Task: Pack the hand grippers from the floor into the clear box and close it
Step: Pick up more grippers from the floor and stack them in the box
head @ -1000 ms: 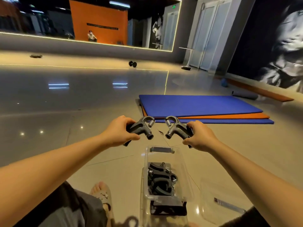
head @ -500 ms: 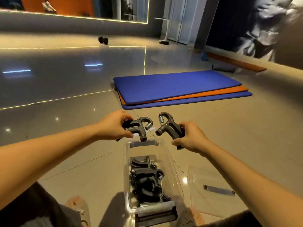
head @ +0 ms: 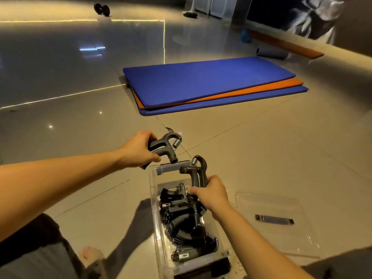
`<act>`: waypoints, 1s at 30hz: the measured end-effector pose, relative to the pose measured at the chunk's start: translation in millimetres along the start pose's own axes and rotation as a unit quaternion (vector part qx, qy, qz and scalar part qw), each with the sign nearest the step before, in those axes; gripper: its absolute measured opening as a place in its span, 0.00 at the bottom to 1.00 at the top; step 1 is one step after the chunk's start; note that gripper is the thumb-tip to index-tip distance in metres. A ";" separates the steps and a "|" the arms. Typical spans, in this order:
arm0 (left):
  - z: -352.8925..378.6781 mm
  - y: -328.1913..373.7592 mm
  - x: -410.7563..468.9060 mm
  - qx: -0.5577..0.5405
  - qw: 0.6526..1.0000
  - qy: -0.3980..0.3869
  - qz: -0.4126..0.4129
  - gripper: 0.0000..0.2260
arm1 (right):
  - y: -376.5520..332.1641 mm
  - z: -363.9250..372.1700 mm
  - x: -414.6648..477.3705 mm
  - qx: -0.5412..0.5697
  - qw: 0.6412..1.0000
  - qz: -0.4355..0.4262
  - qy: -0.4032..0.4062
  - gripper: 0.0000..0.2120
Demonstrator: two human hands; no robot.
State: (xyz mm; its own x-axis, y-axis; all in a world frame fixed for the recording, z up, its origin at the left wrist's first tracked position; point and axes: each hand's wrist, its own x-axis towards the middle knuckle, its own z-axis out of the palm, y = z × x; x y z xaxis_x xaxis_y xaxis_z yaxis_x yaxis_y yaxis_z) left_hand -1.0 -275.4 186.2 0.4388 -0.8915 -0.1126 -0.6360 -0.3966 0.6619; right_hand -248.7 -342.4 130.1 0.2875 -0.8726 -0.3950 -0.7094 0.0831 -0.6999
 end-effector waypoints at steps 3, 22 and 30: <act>2.7 -7.6 16.8 -0.017 0.999 -0.037 -0.005 0.20 | 3.6 25.3 0.4 -0.015 1.000 0.013 0.020 0.26; 3.8 -9.2 13.1 -0.015 0.990 -0.100 0.098 0.23 | -32.1 14.2 3.8 0.357 0.933 0.013 0.046 0.06; 2.6 2.9 -11.1 -0.010 0.990 -0.116 0.082 0.31 | -44.5 -2.3 -0.3 0.534 0.845 0.032 0.002 0.07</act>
State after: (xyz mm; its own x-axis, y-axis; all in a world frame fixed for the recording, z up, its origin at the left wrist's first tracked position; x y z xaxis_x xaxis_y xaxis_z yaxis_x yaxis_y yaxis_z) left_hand -9.4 -267.2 187.4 0.1719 -0.9708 -0.1670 -0.6725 -0.2396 0.7002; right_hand -218.7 -347.0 162.7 0.2662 -0.8515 -0.4518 0.2629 0.5151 -0.8158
